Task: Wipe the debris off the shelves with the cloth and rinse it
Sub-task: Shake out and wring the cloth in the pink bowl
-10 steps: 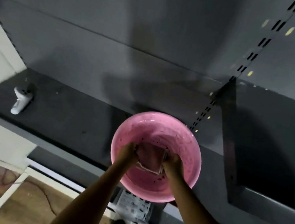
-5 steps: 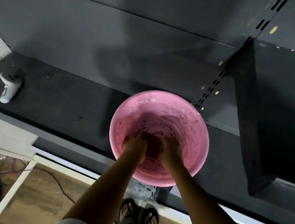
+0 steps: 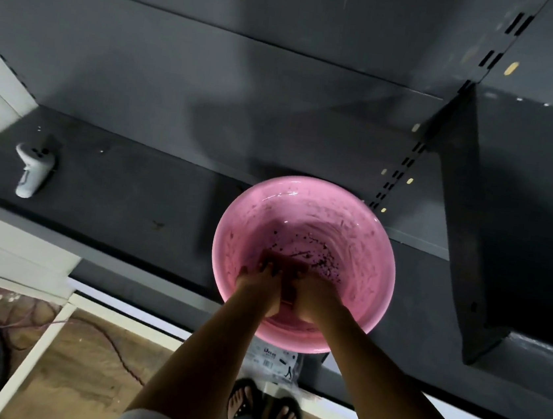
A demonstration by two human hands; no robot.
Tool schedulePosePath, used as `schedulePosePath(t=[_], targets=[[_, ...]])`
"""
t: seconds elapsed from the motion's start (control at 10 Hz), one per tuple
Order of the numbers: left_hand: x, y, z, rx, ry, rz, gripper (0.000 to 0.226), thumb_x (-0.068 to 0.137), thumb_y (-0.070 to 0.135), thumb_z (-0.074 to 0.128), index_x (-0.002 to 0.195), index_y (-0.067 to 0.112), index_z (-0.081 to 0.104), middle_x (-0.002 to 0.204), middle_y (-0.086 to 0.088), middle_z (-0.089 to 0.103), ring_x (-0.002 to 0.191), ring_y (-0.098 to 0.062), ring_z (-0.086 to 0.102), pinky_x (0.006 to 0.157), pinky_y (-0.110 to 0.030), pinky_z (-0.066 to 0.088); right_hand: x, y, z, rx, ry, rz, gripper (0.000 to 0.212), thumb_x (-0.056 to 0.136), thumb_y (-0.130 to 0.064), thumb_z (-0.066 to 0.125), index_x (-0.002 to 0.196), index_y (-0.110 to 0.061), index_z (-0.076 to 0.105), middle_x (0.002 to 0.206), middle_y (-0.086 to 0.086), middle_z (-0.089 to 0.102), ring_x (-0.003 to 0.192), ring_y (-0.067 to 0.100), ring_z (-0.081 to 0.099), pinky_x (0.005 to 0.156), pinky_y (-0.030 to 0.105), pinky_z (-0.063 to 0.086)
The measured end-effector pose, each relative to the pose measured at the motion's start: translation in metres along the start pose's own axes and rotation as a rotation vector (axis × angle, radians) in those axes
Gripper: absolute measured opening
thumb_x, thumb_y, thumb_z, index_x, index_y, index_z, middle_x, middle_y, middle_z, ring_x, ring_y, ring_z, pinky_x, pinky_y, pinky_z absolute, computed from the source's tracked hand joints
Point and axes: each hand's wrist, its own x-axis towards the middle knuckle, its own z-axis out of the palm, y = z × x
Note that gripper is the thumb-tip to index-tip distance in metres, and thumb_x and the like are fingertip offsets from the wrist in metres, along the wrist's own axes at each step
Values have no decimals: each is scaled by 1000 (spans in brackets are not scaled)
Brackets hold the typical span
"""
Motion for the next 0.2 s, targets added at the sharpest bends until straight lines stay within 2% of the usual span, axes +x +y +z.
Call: schedulePosePath(t=[0.1, 0.2], targets=[[-17, 1, -17, -21, 164, 39, 64, 91, 25, 54, 148, 25, 25, 154, -6, 22, 141, -27, 23, 111, -48, 28, -16, -6, -18, 157, 126, 37, 43, 84, -30, 53, 127, -31, 50, 131, 2, 56, 120, 27, 52, 101, 40, 44], [-39, 9, -32, -33, 285, 67, 49, 96, 35, 48, 142, 24, 37, 148, -8, 33, 137, -29, 30, 108, -47, 32, -40, -19, -41, 287, 251, 52, 37, 86, -29, 52, 122, -21, 53, 127, 6, 59, 118, 24, 53, 102, 37, 42]])
